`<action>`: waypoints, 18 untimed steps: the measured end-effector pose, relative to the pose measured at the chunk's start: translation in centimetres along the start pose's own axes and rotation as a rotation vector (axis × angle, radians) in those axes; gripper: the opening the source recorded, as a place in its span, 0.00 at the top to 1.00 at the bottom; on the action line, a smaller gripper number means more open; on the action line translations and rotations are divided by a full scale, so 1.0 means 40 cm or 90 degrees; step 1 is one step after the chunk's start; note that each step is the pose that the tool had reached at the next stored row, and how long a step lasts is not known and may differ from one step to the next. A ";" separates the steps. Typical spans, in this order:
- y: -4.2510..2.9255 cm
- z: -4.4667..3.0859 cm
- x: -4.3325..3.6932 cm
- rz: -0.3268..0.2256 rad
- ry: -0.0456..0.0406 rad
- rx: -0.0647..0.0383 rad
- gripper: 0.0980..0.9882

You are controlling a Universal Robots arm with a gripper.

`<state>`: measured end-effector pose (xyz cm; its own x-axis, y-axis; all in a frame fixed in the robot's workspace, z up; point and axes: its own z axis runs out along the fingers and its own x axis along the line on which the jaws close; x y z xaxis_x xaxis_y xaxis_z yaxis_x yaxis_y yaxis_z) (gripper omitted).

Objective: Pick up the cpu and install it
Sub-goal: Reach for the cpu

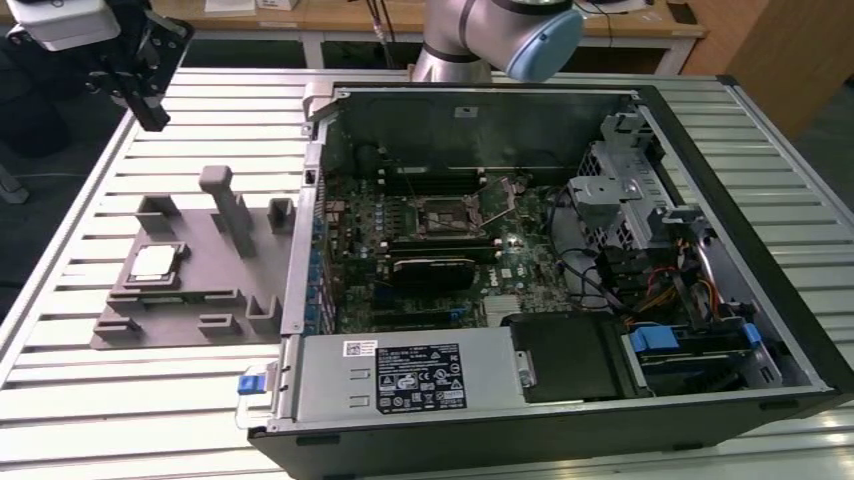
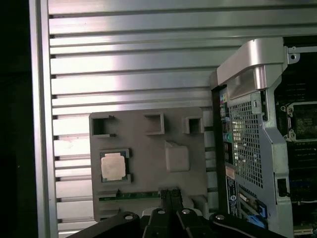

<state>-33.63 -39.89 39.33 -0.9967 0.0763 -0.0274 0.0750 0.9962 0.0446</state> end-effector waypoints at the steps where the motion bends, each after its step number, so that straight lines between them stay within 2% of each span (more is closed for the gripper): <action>1: -0.001 0.000 0.007 0.000 -0.0001 0.000 0.99; 12: -0.006 -0.001 0.074 0.000 -0.0006 0.000 0.99; 18: -0.008 0.019 0.100 0.000 -0.0007 0.000 0.99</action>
<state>-37.60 -39.89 38.44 -0.9967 0.0763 -0.0285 0.0750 0.9962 0.0447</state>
